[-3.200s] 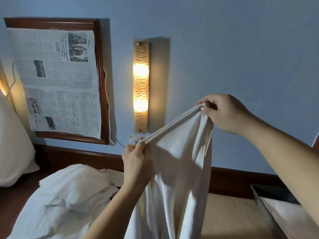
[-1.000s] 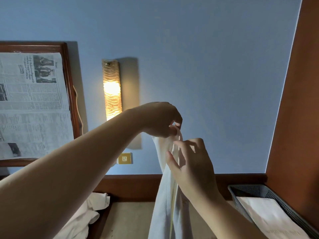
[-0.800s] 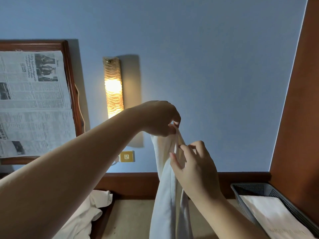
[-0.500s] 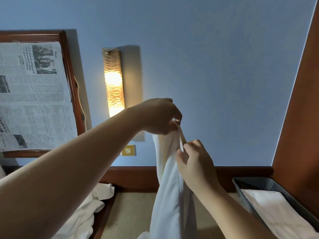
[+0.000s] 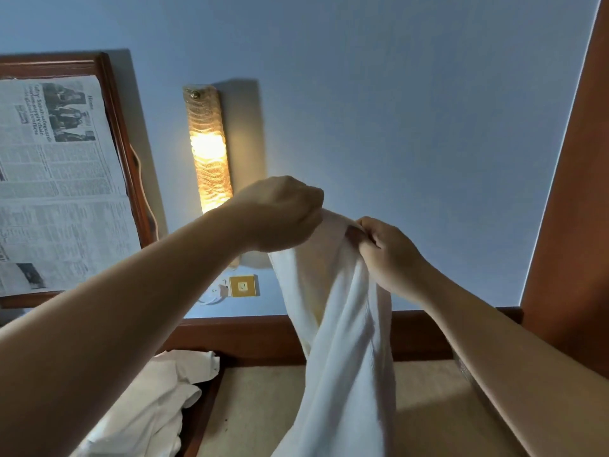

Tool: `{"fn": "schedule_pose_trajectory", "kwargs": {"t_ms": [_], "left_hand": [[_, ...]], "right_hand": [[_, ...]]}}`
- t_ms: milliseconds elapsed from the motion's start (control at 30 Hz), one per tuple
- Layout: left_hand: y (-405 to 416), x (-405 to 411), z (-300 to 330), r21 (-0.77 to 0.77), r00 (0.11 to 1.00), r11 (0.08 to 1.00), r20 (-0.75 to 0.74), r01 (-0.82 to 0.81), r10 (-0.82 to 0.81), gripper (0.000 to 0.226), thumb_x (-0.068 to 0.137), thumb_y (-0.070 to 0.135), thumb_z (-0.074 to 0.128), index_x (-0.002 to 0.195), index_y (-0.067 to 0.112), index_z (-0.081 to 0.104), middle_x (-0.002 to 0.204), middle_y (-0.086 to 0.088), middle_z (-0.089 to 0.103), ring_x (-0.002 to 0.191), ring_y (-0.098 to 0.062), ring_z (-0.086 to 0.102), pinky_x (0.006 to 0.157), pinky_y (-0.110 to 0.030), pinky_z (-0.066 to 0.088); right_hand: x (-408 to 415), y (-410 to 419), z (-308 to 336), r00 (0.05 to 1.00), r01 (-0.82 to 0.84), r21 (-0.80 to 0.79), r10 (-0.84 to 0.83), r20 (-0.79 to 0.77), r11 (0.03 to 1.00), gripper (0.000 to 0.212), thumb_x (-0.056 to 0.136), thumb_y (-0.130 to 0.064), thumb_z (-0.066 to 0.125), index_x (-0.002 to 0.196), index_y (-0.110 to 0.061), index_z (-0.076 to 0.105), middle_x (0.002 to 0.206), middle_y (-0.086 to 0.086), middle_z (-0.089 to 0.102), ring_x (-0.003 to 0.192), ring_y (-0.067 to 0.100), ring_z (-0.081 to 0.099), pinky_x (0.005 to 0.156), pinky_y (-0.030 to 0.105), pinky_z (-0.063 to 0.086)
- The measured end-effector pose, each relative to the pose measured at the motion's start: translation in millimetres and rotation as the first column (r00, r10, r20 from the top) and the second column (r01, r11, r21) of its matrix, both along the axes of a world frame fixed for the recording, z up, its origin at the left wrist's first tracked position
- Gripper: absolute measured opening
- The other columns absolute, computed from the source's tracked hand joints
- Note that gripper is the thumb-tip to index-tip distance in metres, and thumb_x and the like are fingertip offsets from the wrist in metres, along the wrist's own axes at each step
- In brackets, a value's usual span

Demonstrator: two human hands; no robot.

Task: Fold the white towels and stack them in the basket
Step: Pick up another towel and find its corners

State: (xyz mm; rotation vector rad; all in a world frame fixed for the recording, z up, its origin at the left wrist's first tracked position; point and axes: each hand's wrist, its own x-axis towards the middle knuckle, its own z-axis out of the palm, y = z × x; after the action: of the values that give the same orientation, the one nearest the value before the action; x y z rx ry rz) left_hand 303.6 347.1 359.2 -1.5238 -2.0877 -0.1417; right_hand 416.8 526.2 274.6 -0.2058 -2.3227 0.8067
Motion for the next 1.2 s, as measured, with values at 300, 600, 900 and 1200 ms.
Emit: {"fn": "schedule_pose_trajectory", "kwargs": {"t_ms": [300,600,900,1200], "left_hand": [[-26.0,-26.3,27.7,-0.023,0.997,0.997,-0.044,0.067,-0.068,0.030,0.099,0.060,0.057,0.097,0.033,0.070,0.079,0.017,0.064,0.074,-0.007,0.056,0.072,-0.032,0.049],[-66.1,-79.9,3.5,0.070,0.960,0.988,-0.255,0.141,-0.118,0.031,0.104,0.051,0.052,0.099,0.026,0.070,0.086,0.011,0.069,0.076,-0.019,0.067,0.066,-0.035,0.055],[-90.0,-132.1,-46.7,0.015,0.979,0.998,-0.193,0.064,-0.060,0.020,0.104,0.042,0.055,0.092,0.026,0.055,0.072,0.014,0.052,0.059,-0.014,0.056,0.055,-0.031,0.051],[-112.5,-161.8,-70.1,0.141,0.999,0.990,-0.049,-0.016,0.023,0.022,0.102,0.044,0.053,0.100,0.025,0.063,0.081,0.009,0.067,0.066,-0.012,0.060,0.056,-0.024,0.045]], "right_hand": [[1.9,-7.7,-11.5,0.978,-0.195,0.055,0.190,0.086,0.979,0.033,0.103,-0.040,0.061,0.079,-0.018,0.057,0.065,-0.003,0.055,0.055,0.009,0.051,0.053,0.025,0.038],[-1.7,45.6,-87.3,0.921,-0.017,-0.033,0.028,0.389,0.999,0.035,0.098,-0.051,0.064,0.081,-0.022,0.069,0.068,-0.007,0.066,0.064,0.007,0.063,0.062,0.025,0.045],[-14.1,77.2,-59.3,0.834,-0.025,0.318,-0.156,0.530,0.948,0.049,0.088,-0.062,0.072,0.080,-0.014,0.064,0.070,-0.010,0.059,0.064,0.007,0.054,0.067,0.034,0.044],[-17.8,86.5,-60.0,0.790,-0.215,-0.005,0.177,0.587,0.977,0.053,0.081,-0.055,0.080,0.079,-0.004,0.066,0.063,-0.006,0.050,0.061,0.008,0.047,0.063,0.032,0.036]]}}
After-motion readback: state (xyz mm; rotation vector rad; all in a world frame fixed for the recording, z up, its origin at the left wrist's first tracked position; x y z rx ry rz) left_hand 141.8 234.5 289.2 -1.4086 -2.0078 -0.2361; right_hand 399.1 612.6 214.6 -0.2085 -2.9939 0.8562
